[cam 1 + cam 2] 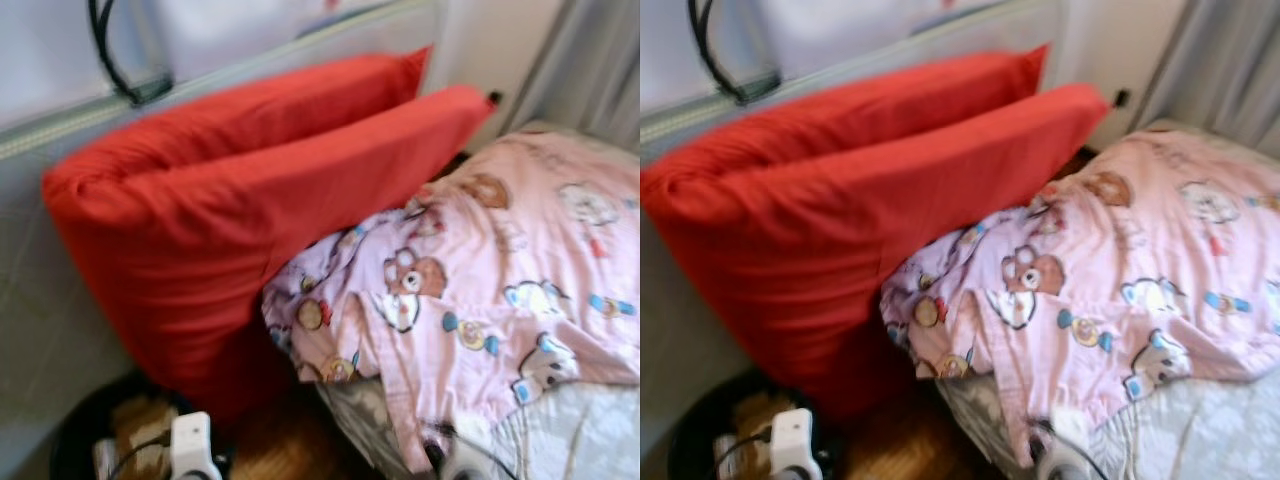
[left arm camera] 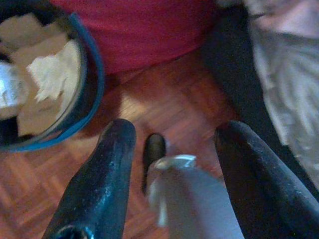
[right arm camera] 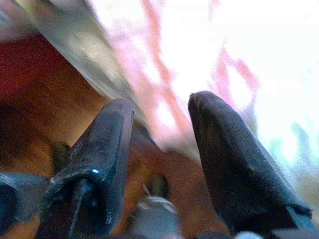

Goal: Clean up the room

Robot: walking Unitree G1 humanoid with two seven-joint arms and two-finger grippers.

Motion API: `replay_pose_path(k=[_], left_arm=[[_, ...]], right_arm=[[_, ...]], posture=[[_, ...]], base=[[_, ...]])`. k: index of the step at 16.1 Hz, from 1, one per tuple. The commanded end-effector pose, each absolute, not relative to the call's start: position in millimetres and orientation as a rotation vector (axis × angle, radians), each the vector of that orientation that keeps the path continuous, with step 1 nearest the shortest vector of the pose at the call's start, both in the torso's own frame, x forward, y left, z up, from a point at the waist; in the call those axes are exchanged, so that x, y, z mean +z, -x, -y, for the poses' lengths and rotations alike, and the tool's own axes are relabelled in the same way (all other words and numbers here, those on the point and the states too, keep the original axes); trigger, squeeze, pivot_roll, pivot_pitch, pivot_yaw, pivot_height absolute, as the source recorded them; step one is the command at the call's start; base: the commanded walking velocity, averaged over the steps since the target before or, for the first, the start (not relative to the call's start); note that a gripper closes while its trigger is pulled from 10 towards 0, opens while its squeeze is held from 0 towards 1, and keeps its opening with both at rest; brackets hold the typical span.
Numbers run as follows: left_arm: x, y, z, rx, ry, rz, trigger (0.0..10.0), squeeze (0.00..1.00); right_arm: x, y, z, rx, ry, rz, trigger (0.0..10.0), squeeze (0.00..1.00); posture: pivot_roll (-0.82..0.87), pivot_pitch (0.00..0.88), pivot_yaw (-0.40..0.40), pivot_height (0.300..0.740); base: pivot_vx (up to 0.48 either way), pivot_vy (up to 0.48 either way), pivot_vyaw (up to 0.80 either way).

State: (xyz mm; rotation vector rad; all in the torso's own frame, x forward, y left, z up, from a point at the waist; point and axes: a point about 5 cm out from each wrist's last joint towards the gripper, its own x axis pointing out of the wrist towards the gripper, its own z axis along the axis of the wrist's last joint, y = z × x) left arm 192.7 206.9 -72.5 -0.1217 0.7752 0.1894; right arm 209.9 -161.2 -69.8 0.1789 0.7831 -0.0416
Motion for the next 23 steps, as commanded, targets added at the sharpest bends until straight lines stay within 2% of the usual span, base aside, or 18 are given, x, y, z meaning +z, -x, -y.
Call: replay_pose_path(k=[1, 7, 12, 16, 18, 23], left_arm=[[-73, -191, -205, 0.181, 0.124, -0.77, 10.0, 0.0], [-68, -193, -206, 0.171, 0.118, -0.68, 10.0, 0.0], [-64, -195, -205, 0.159, 0.14, -0.607, 10.0, 0.0], [-63, -196, -204, 0.142, 0.14, -0.584, 10.0, 0.0], [-16, -235, -209, 0.087, 0.089, -0.241, 10.0, 0.0], [-11, -240, -216, 0.087, 0.091, -0.213, 10.0, 0.0]], right_arm=[[-72, -205, 161, -0.034, -0.183, -0.777, 10.0, 0.0], [-53, -229, 157, -0.005, -0.18, -0.615, 10.0, 0.0], [-32, -244, 166, -0.039, -0.099, -0.417, 10.0, 0.0], [-24, -251, 170, -0.083, -0.102, -0.362, 10.0, 0.0], [-23, -253, 168, -0.084, -0.111, -0.368, 10.0, 0.0], [-19, -255, 163, -0.087, -0.1, -0.326, 10.0, 0.0]], posture=[[0.07, 0.133, -0.031, 0.74], [0.07, 0.155, -0.029, 0.74], [0.06, 0.152, -0.029, 0.74], [0.06, 0.136, -0.03, 0.74], [0.06, 0.127, -0.029, 0.72], [0.06, 0.109, -0.021, 0.72]], base=[[0.0, 0.0, 0.0], [0.0, 0.0, 0.0], [0.0, 0.0, 0.0], [0.0, 0.0, 0.0], [0.0, 0.0, 0.0], [0.0, 0.0, 0.0]])
